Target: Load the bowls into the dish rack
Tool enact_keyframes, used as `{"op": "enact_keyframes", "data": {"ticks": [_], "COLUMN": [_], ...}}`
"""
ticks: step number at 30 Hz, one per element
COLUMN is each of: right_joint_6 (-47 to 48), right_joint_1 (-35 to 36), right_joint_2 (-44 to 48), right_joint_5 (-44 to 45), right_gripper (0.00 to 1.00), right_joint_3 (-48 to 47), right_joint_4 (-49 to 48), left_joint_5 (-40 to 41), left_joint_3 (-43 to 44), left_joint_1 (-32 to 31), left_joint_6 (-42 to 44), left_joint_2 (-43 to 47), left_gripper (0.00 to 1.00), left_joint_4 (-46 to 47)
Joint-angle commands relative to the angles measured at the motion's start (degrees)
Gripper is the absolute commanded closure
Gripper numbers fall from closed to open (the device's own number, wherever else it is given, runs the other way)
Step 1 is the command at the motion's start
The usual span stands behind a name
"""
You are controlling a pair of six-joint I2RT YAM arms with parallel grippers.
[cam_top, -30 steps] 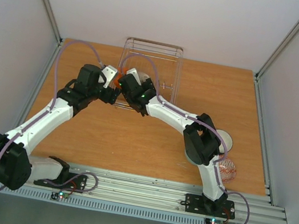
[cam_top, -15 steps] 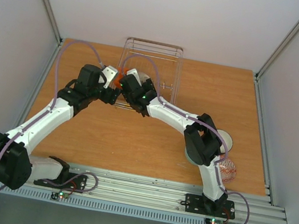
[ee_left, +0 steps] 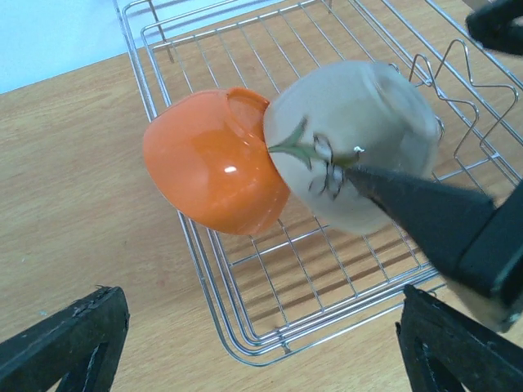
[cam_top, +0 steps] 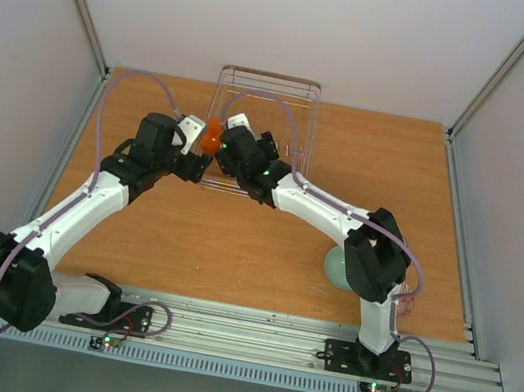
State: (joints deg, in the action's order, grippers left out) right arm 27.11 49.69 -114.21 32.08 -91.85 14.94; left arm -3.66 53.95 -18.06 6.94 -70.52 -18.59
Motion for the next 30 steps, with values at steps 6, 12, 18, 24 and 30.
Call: {"op": "enact_keyframes", "data": {"ticks": [6, 12, 18, 24, 30], "right_joint_6": [0.9, -0.3, -4.6, -9.6, -13.8], "right_joint_1": [-0.4, -0.4, -0.4, -0.4, -0.4], "right_joint_2": [1.6, 3.3, 5.8, 8.5, 11.9], "right_joint_5": [-1.1, -0.9, -2.1, -1.8, -1.6], "right_gripper": [0.04, 0.04, 0.04, 0.04, 0.04], "right_joint_3": [-0.3, 1.6, 6.3, 13.1, 20.2], "right_joint_4": [-3.9, -4.5, -3.6, -4.2, -4.1], "left_joint_5": [-0.6, -0.9, -1.2, -1.5, -2.2], "left_joint_3": [-0.7, -0.8, -0.7, -0.8, -0.6], "left_joint_1": [0.1, 0.1, 0.1, 0.1, 0.1], "left_joint_6": [0.6, 0.8, 0.7, 0.8, 0.9], "left_joint_2": [-0.2, -0.4, -0.9, -1.2, -2.3], "left_gripper": [0.1, 0.1, 0.1, 0.1, 0.1], "left_joint_4": [3.3, 3.4, 3.5, 3.3, 3.4]}}
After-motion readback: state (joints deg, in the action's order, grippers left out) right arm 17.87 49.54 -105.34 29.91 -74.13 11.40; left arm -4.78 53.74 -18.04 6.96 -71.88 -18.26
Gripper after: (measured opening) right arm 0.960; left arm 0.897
